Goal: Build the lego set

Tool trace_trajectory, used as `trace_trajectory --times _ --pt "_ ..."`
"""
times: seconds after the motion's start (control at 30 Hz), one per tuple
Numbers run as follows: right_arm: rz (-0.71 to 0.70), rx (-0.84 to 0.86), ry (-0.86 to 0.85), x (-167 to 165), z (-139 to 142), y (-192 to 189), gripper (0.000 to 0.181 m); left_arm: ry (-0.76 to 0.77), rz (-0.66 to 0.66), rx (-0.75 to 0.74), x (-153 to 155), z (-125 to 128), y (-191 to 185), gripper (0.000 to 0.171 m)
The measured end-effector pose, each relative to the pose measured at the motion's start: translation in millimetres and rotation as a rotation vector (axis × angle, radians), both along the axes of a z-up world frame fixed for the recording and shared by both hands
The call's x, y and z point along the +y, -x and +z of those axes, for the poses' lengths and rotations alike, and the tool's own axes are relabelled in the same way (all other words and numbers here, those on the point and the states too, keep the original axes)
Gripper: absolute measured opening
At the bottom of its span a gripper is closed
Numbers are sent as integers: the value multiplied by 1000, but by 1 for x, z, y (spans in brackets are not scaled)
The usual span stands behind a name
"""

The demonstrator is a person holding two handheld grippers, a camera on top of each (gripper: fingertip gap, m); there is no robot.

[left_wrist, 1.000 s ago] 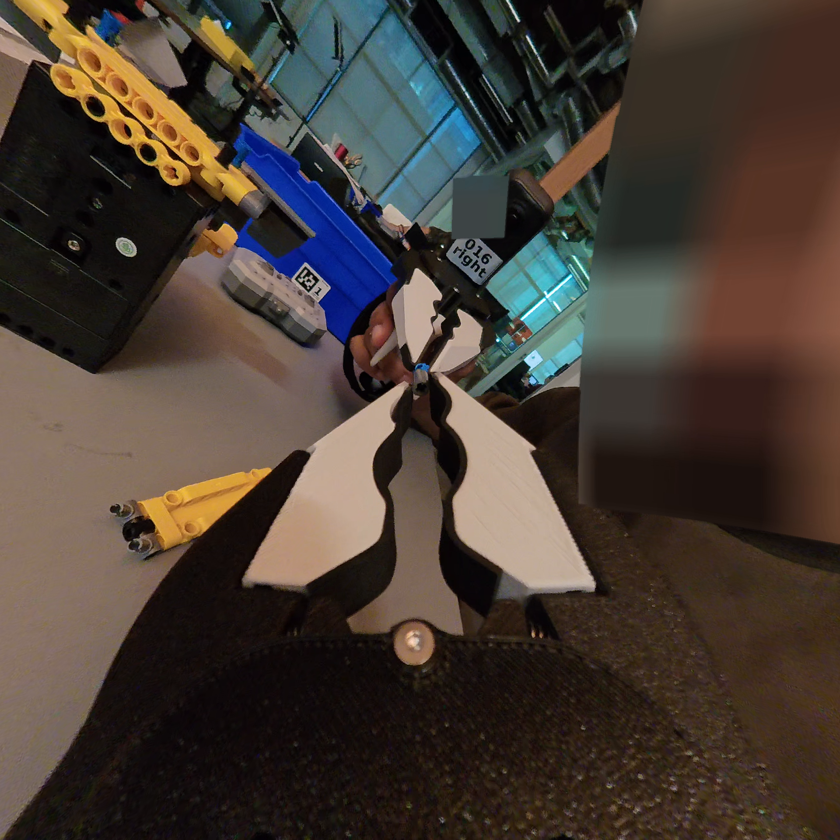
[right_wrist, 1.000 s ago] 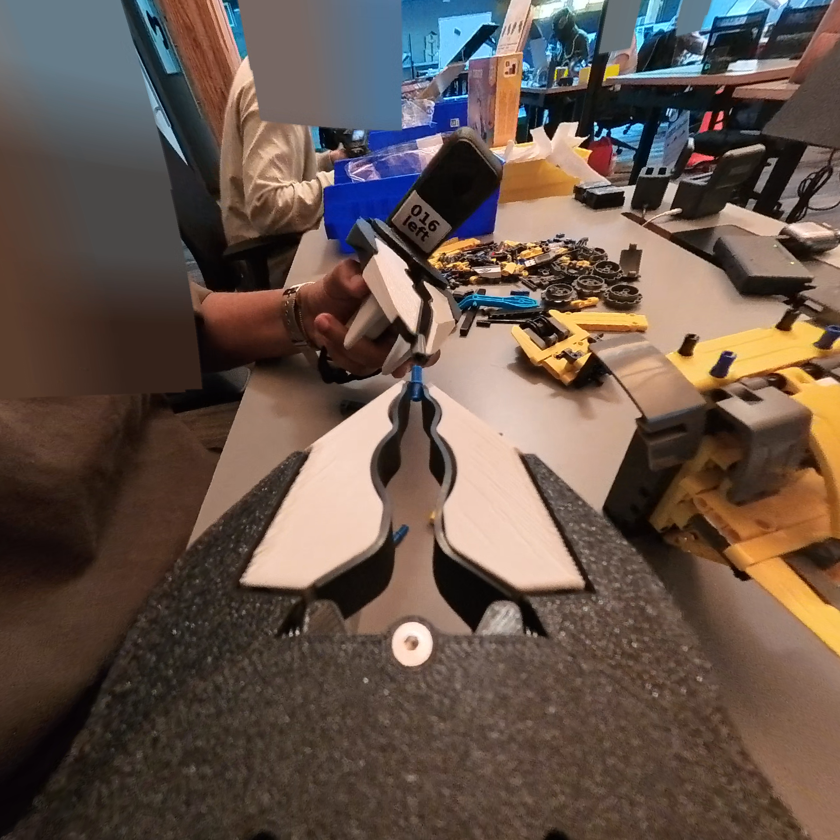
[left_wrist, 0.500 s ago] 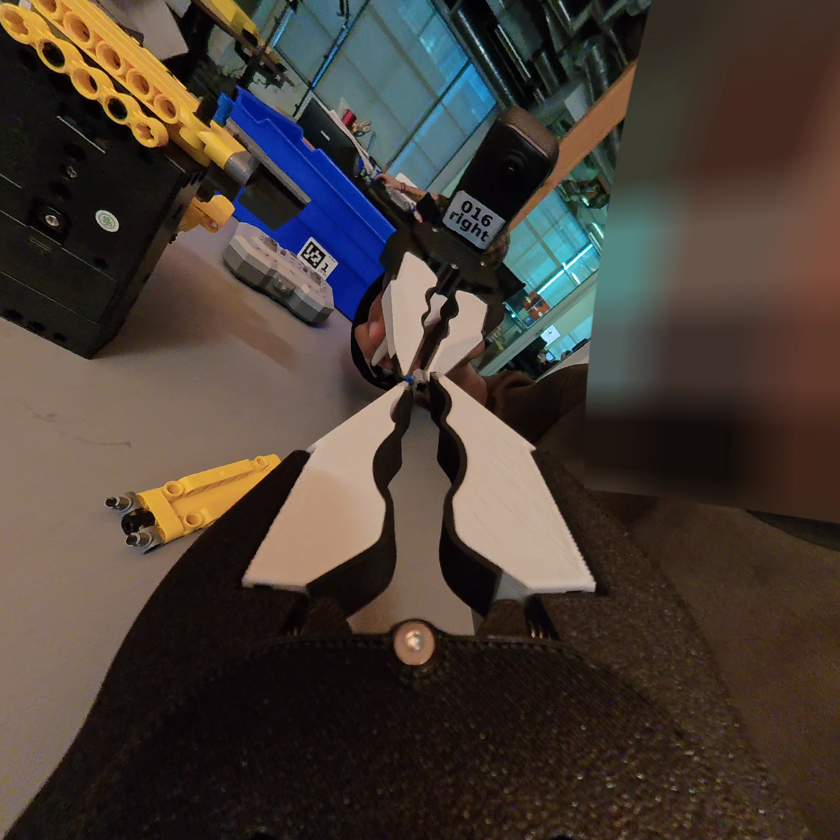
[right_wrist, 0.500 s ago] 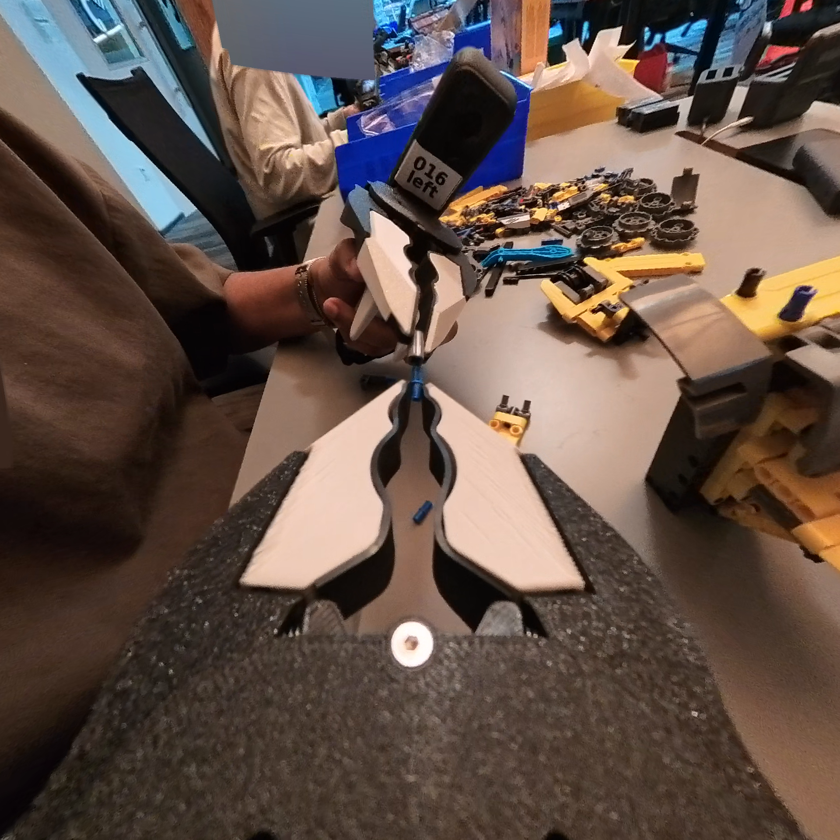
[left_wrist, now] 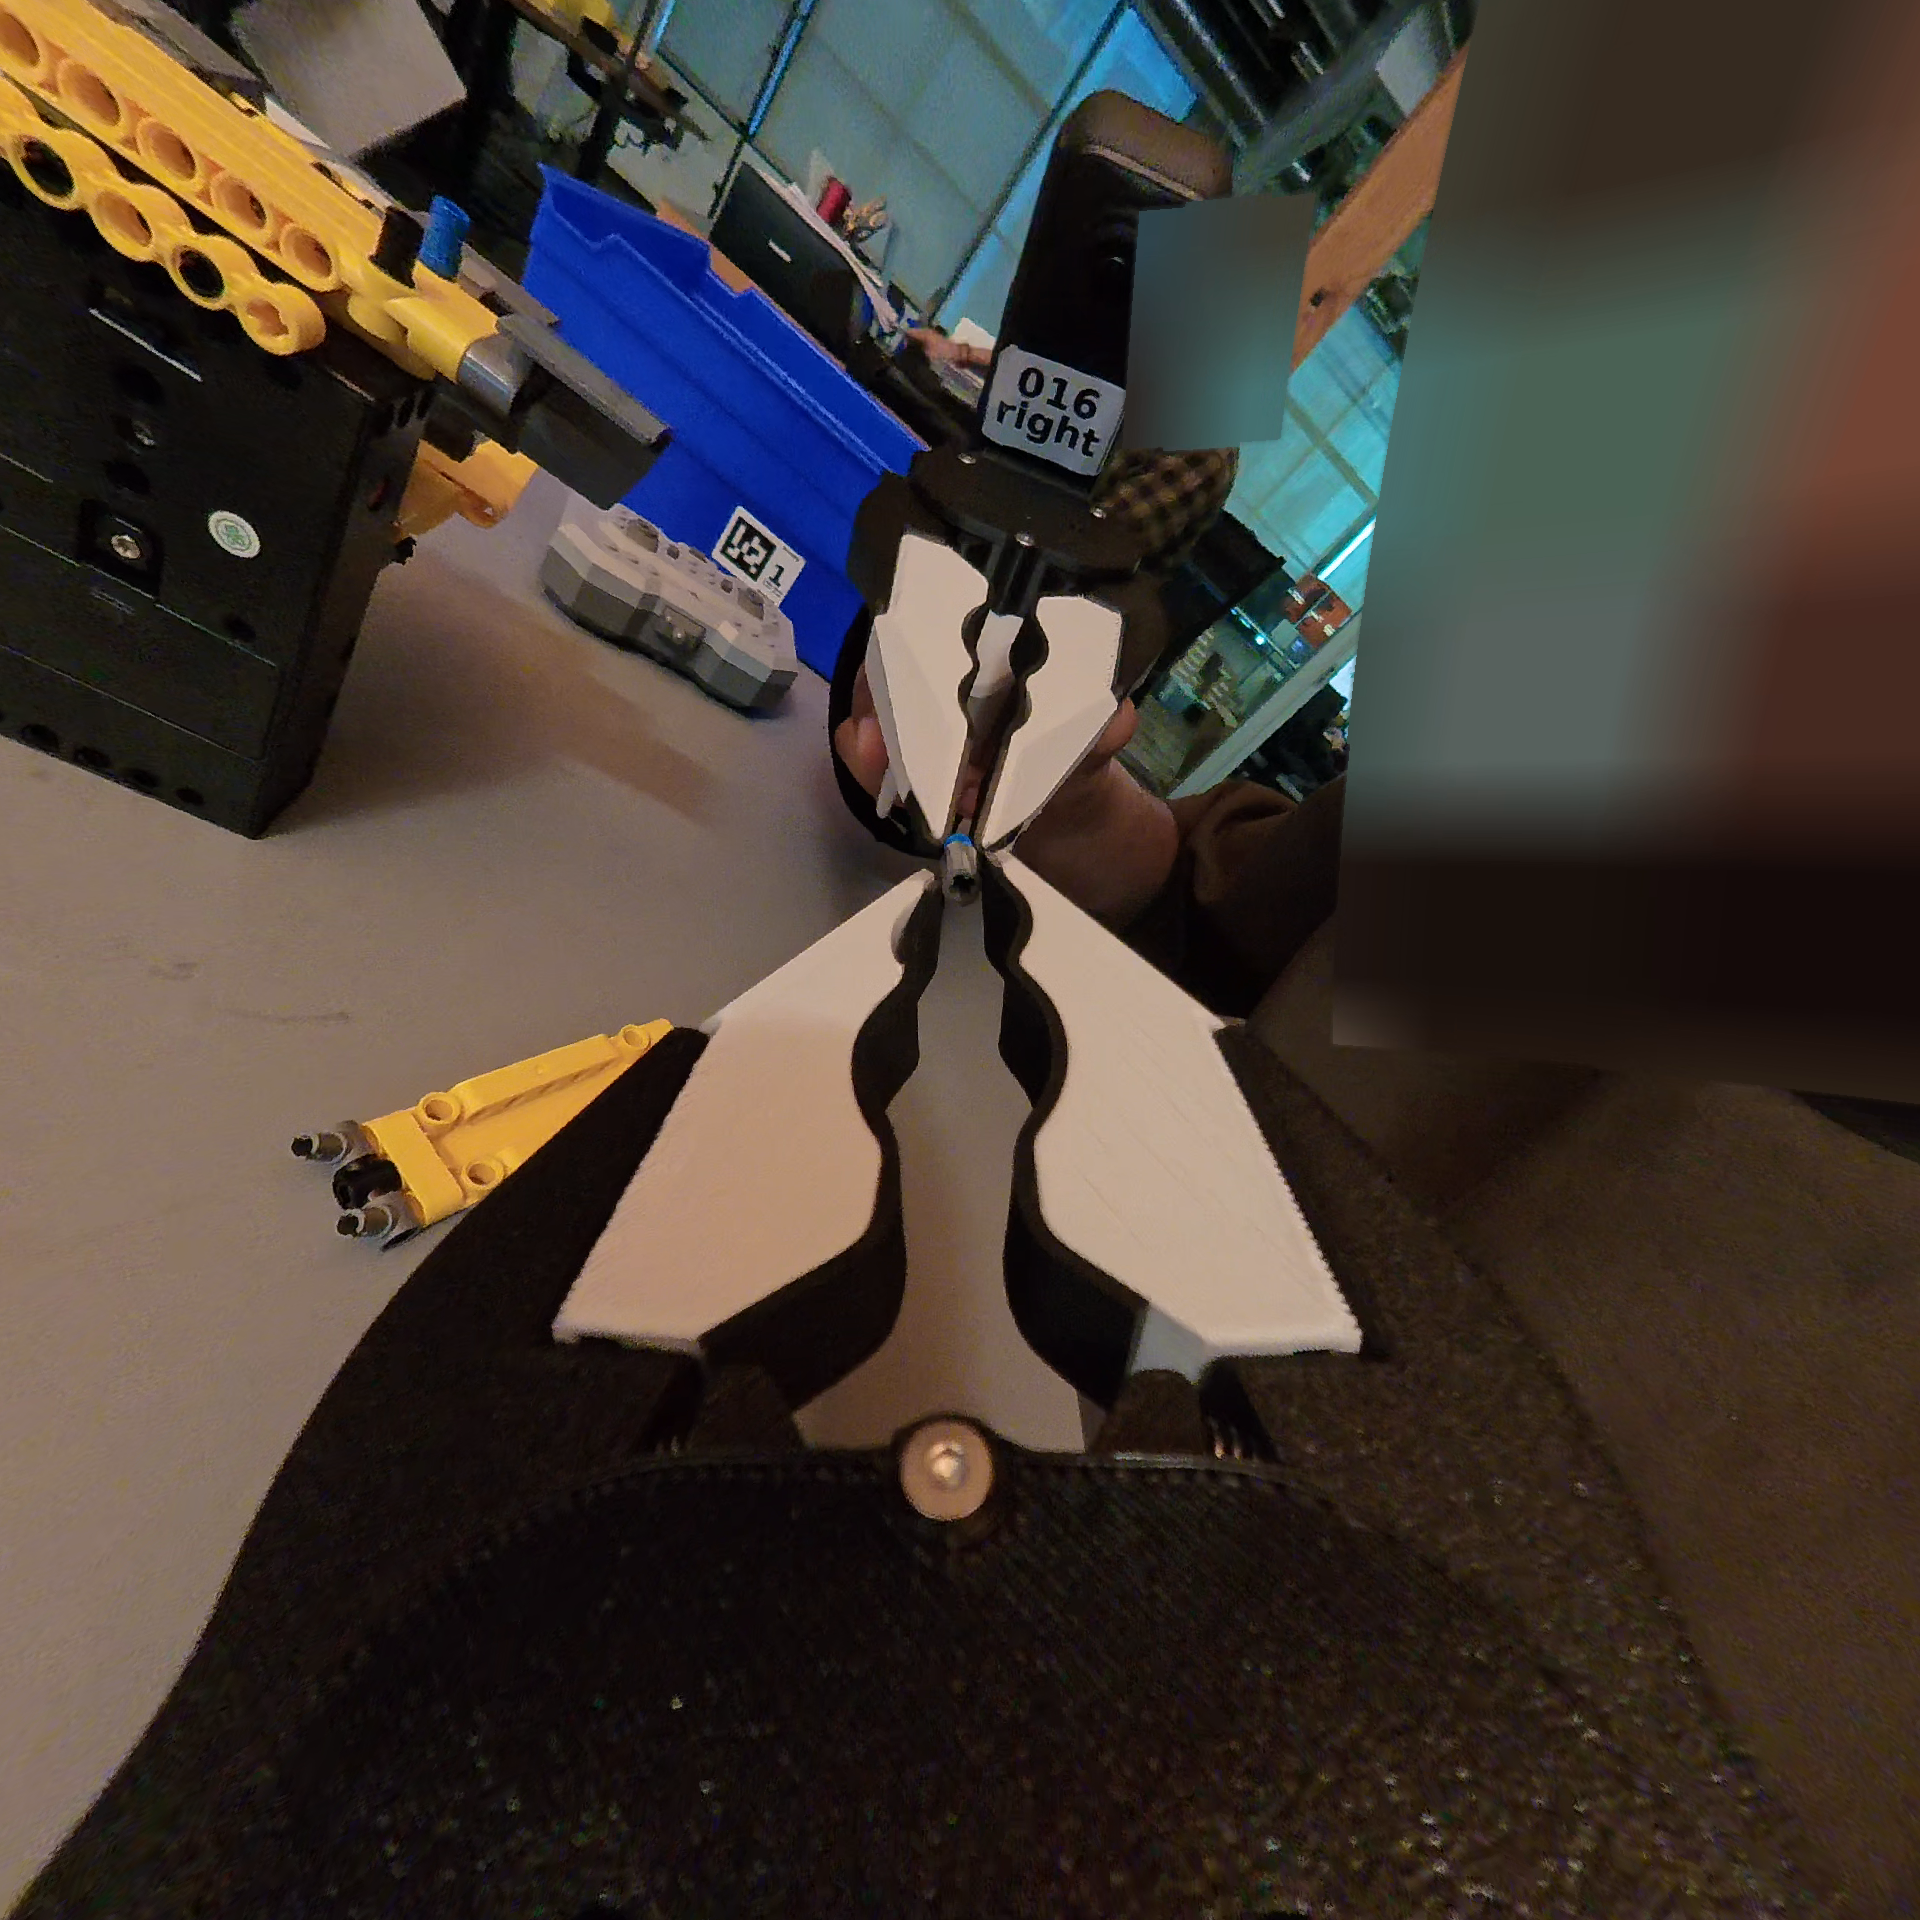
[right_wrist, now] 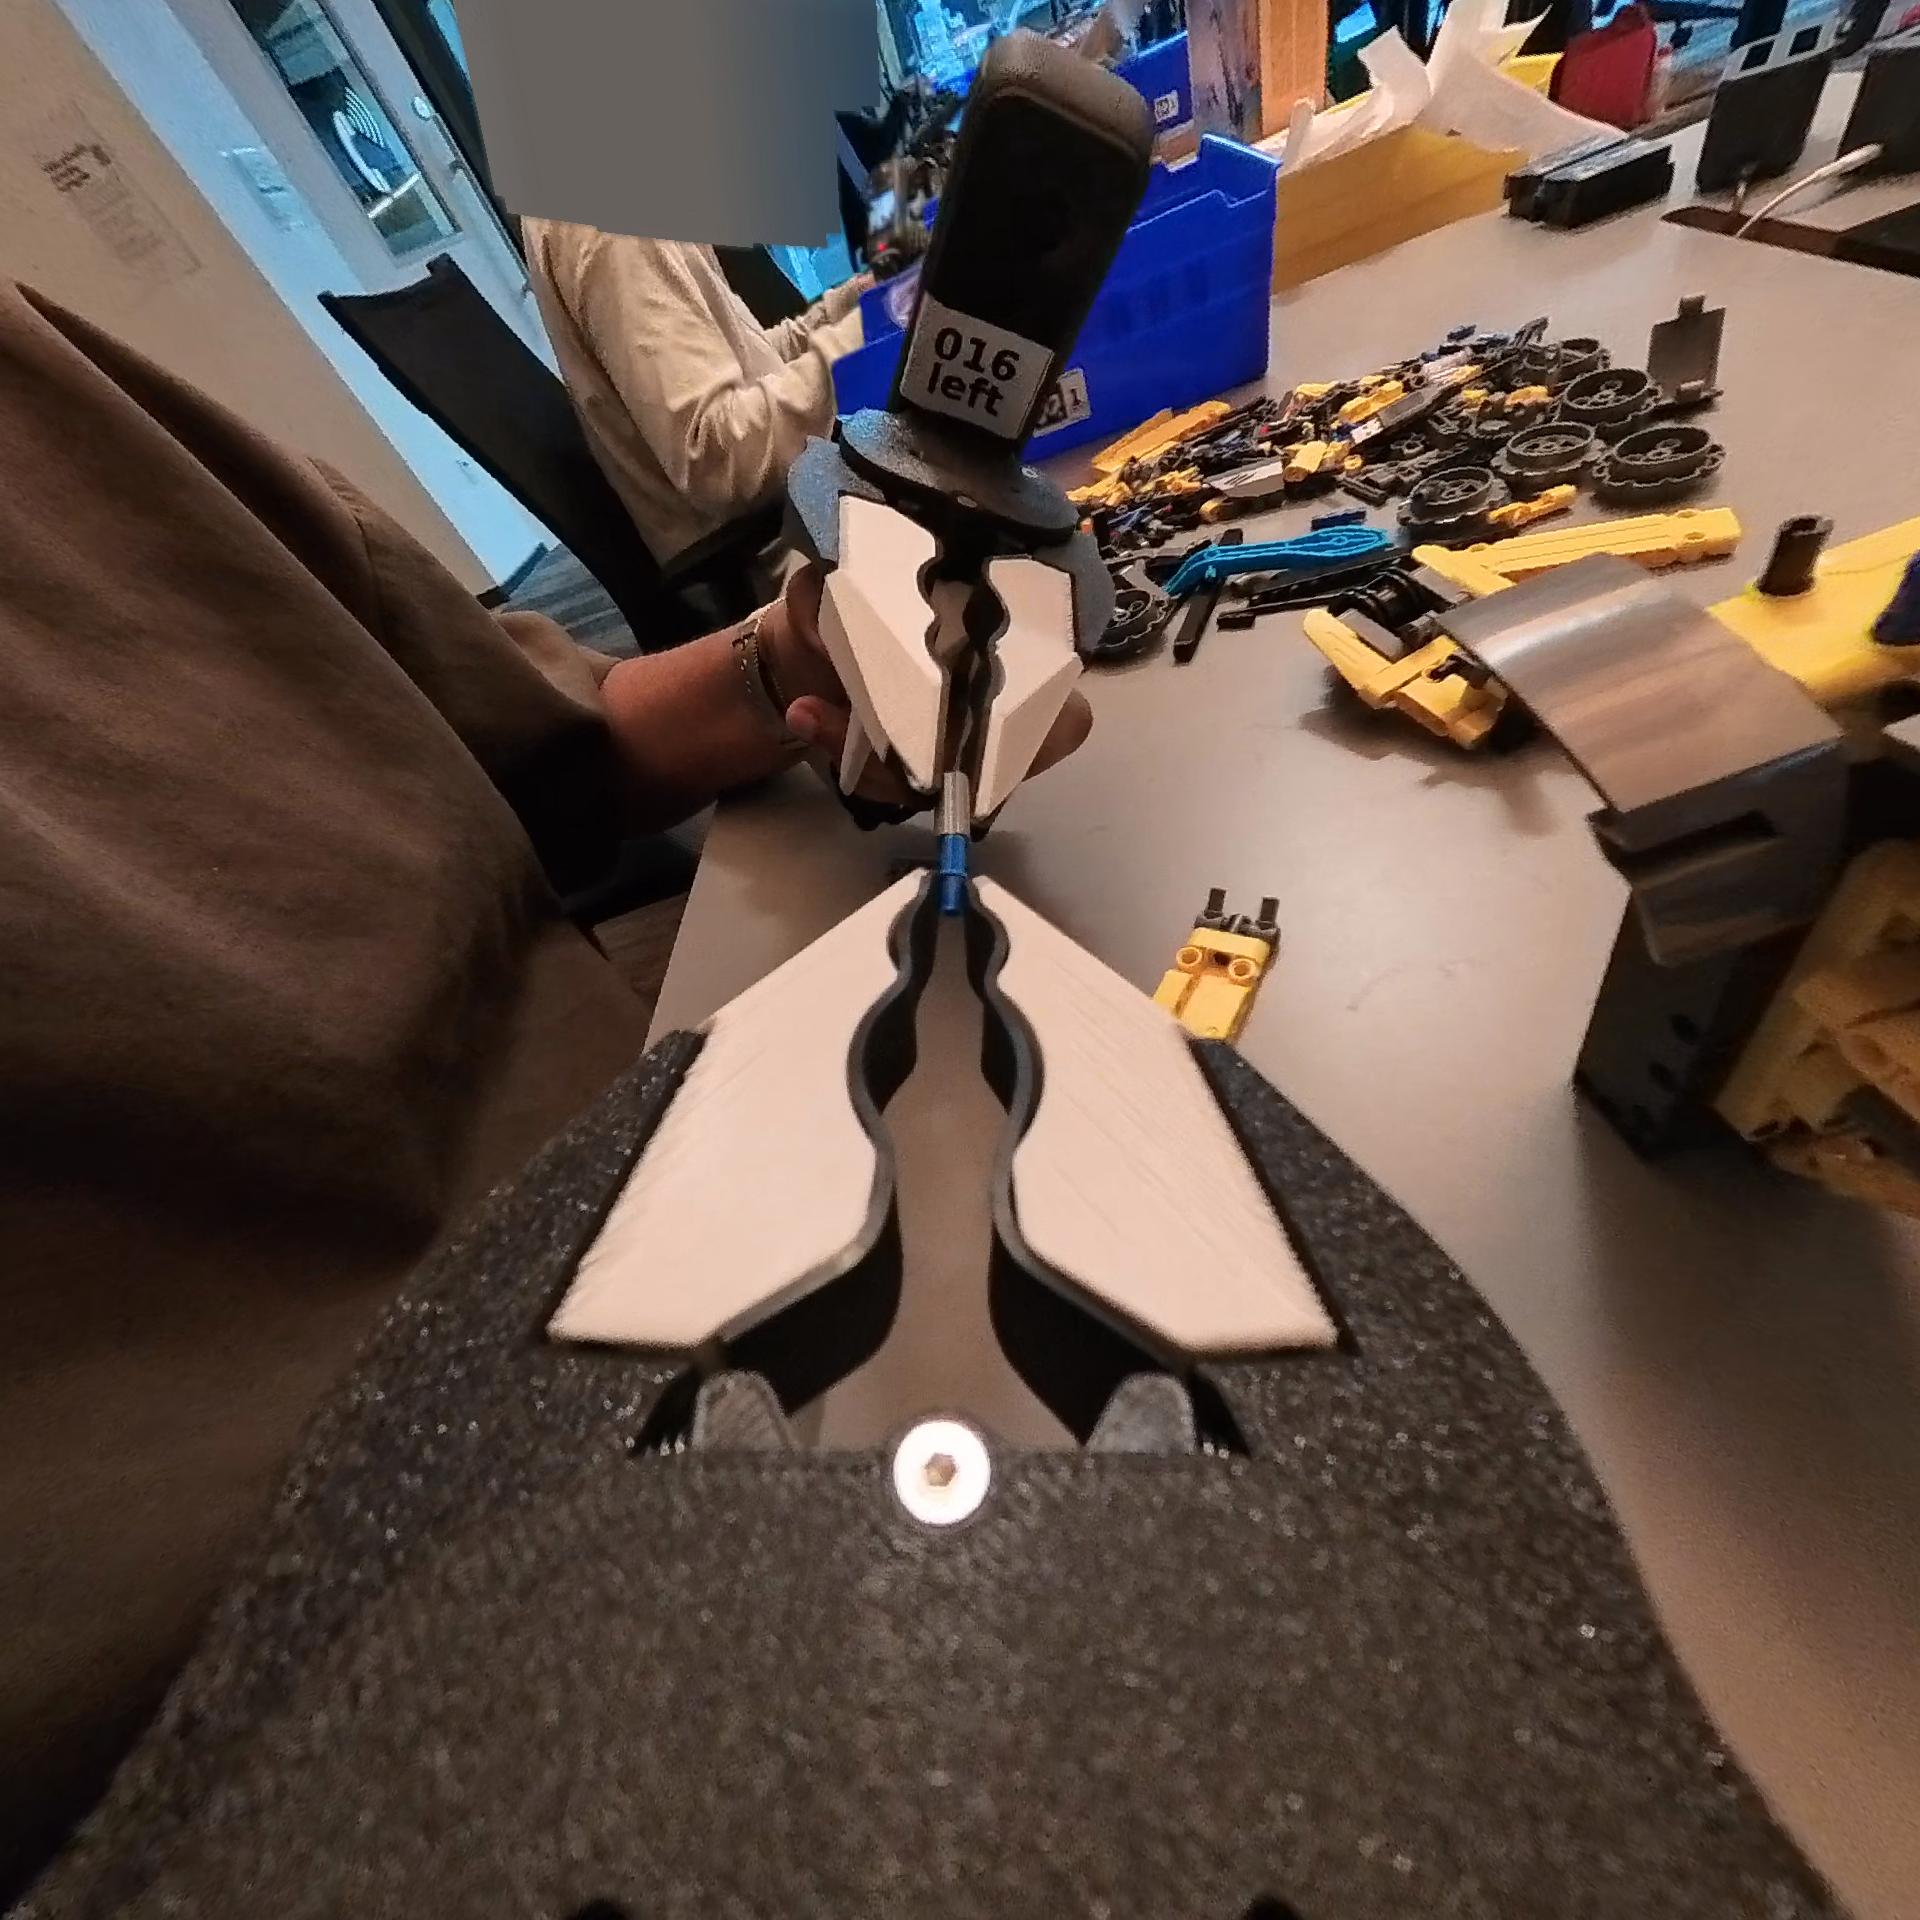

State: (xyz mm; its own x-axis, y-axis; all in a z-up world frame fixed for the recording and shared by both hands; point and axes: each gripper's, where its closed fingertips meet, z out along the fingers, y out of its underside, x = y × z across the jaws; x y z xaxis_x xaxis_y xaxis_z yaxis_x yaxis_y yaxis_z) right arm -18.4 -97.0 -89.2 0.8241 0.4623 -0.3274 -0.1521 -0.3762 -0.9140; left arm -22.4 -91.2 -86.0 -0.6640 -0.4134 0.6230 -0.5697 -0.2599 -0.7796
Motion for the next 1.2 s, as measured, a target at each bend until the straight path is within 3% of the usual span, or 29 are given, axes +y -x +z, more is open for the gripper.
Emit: trace_trajectory --times 0.5,1.2 --pt "6 -146 19 -1 -12 1 3 -86 -13 -14 -5 -7 4 3" --pt "16 -168 21 -2 -14 3 4 -105 -9 -2 -4 -11 3 3"
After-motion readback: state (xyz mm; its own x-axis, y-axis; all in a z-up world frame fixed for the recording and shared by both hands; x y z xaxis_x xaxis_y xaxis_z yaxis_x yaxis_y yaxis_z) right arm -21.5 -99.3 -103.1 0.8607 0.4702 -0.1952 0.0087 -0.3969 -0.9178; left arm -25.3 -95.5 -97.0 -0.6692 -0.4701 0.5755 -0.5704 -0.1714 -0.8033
